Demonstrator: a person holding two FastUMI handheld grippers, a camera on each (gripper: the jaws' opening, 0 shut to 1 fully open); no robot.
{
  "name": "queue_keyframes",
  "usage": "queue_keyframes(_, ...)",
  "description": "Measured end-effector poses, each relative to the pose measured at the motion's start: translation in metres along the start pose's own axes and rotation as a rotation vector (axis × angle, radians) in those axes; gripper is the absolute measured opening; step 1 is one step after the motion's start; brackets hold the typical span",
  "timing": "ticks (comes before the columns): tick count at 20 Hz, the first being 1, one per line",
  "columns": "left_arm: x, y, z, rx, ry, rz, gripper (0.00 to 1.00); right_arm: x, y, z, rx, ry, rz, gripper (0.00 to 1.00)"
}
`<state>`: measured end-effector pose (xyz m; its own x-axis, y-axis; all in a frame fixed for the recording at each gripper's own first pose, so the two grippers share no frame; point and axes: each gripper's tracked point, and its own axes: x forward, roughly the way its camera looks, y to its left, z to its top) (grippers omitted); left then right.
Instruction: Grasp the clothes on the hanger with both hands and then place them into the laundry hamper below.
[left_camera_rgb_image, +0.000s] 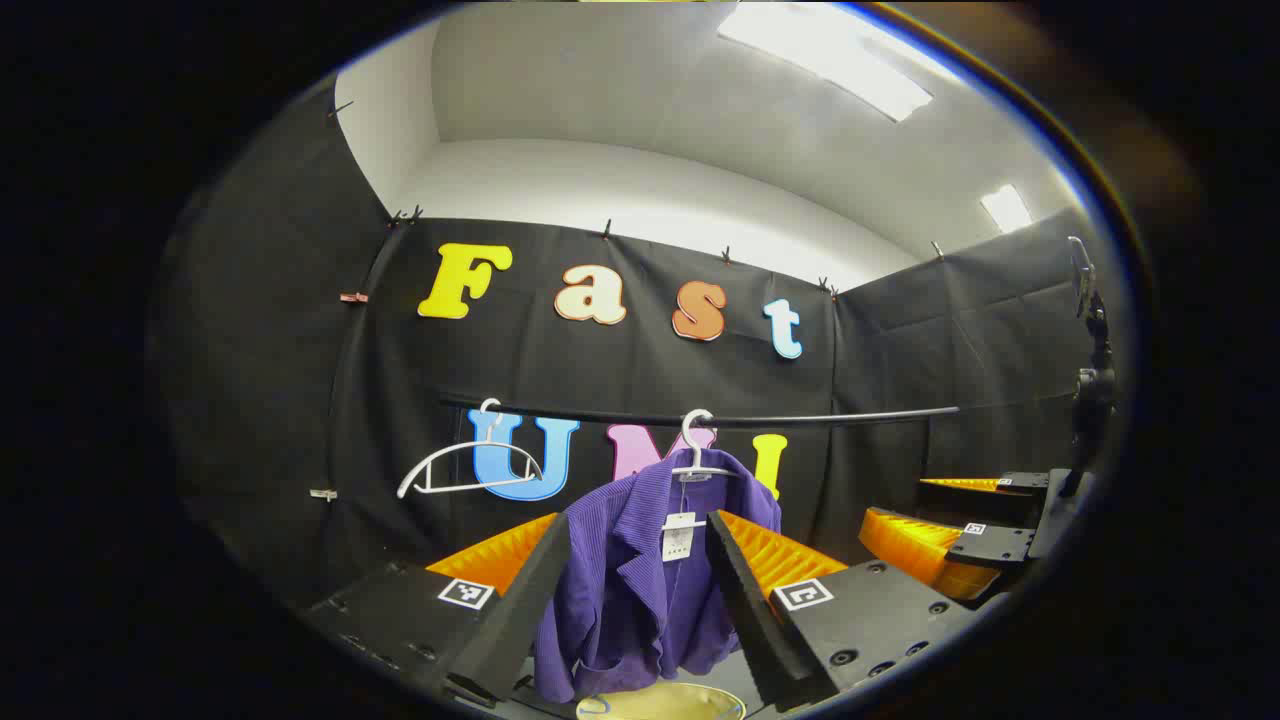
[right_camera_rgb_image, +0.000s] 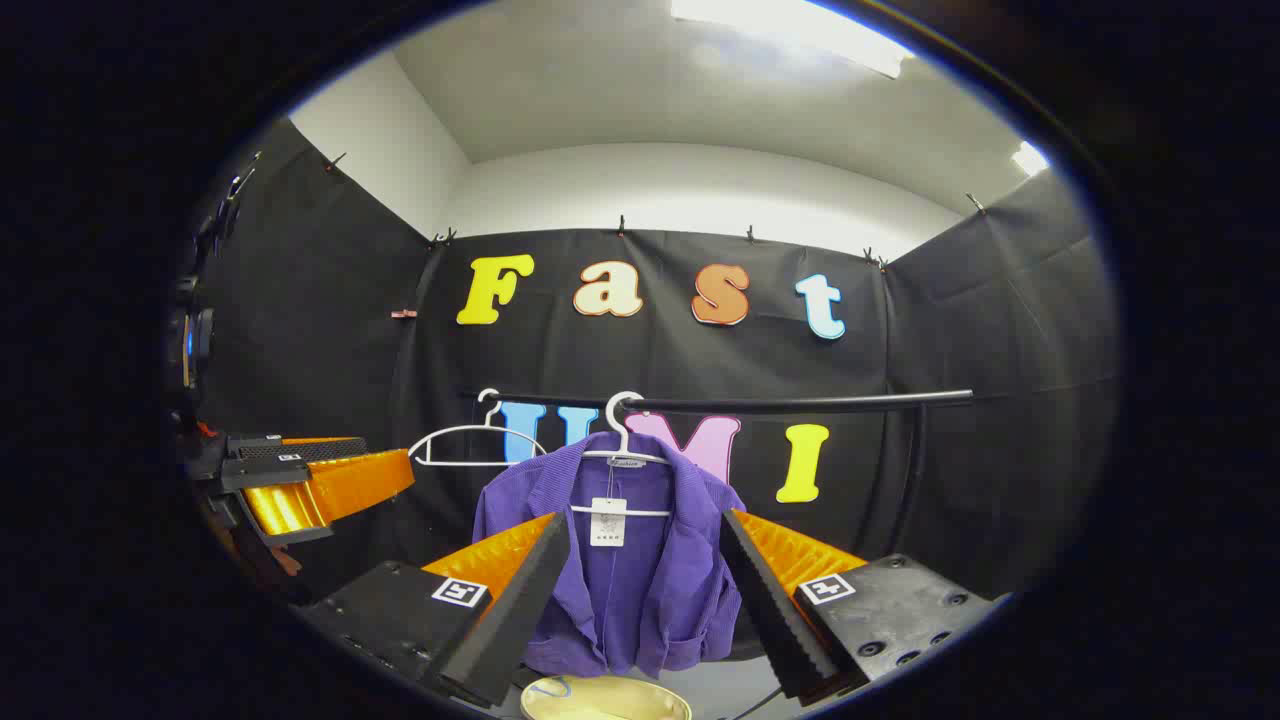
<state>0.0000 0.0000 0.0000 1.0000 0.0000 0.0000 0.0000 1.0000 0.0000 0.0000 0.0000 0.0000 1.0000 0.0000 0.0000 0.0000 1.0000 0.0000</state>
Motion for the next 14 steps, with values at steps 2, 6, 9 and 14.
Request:
queue_keyframes(2, 0.0018, -0.0012, -0.0014, -0.010, 0.002, 0.006, 0.86, 0.0016, -0.0035, -0.0009, -0.006, -0.001, -0.002, 0.97)
queue_keyframes(6, 0.0025, -0.0031, -0.0041, -0.020, 0.008, 0.005, 0.86, 0.0023, -0.0015, -0.0050, 0.002, 0.010, 0.007, 0.97)
queue_keyframes(9, 0.0025, -0.0050, -0.0010, -0.017, -0.001, -0.006, 0.86, 0.0026, 0.0006, -0.0054, -0.001, 0.010, 0.014, 0.97)
queue_keyframes(14, 0.0038, -0.0080, -0.0073, -0.027, 0.015, -0.009, 0.86, 0.0043, 0.0017, -0.0047, -0.004, -0.002, 0.013, 0.97)
